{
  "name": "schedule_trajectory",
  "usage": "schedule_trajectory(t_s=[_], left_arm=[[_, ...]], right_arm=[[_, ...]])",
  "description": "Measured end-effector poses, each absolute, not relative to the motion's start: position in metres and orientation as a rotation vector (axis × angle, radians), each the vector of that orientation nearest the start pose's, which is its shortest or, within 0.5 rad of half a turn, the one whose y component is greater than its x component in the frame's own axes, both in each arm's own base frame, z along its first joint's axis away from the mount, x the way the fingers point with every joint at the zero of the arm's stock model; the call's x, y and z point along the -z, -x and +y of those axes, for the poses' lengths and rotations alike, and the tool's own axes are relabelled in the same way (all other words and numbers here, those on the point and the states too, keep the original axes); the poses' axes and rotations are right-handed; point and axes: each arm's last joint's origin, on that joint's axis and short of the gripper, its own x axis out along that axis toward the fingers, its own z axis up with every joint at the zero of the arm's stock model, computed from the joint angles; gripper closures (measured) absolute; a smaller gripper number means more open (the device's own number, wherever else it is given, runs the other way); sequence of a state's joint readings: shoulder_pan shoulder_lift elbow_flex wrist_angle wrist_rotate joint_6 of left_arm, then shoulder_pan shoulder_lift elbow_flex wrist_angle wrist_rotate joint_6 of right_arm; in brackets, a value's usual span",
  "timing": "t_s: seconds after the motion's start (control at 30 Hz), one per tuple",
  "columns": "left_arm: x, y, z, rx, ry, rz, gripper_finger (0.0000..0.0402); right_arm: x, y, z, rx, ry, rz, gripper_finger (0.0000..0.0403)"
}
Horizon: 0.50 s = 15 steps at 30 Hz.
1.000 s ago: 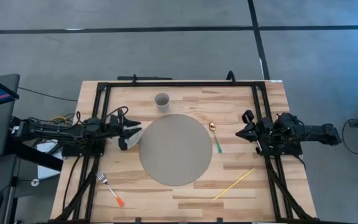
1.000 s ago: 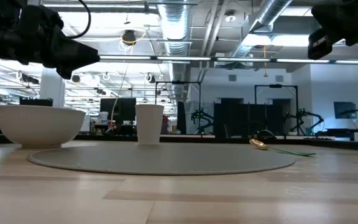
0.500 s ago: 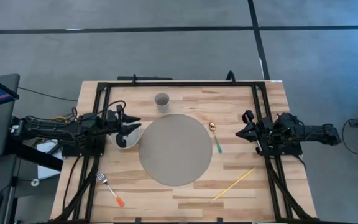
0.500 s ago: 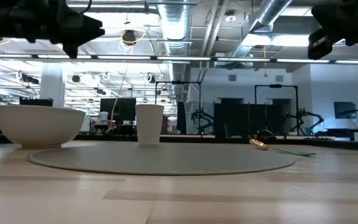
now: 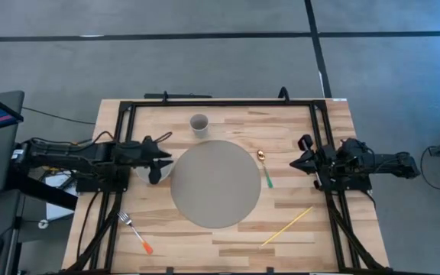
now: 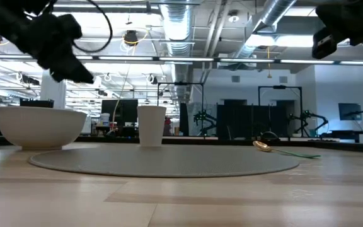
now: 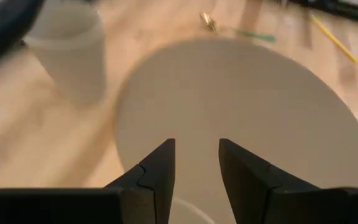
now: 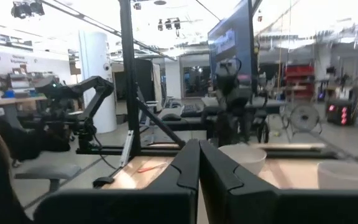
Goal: Pick & Place Utensil
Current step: Put the gray bowl on the gray placemat
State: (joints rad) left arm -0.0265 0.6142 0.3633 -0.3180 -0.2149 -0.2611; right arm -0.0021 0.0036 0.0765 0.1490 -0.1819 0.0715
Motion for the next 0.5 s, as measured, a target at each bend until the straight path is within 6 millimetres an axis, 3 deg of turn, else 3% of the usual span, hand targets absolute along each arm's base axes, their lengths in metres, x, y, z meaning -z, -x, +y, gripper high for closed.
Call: schedule_trajectory(t_s=[0.17,0.5], left_arm=[[-0.201,-0.141,-0.002,-0.141,0.316,0.606,0.0277],[-0.185,-0.134,-0.012,-0.18,0.412,0.842,0.0277]], right_arm=[[-0.206,-0.089,0.005,-0.185,-0.022,-0.248,0.0403],[-0.211,-0.088,0.005,-0.185,-0.014,-0.296,0.0403]])
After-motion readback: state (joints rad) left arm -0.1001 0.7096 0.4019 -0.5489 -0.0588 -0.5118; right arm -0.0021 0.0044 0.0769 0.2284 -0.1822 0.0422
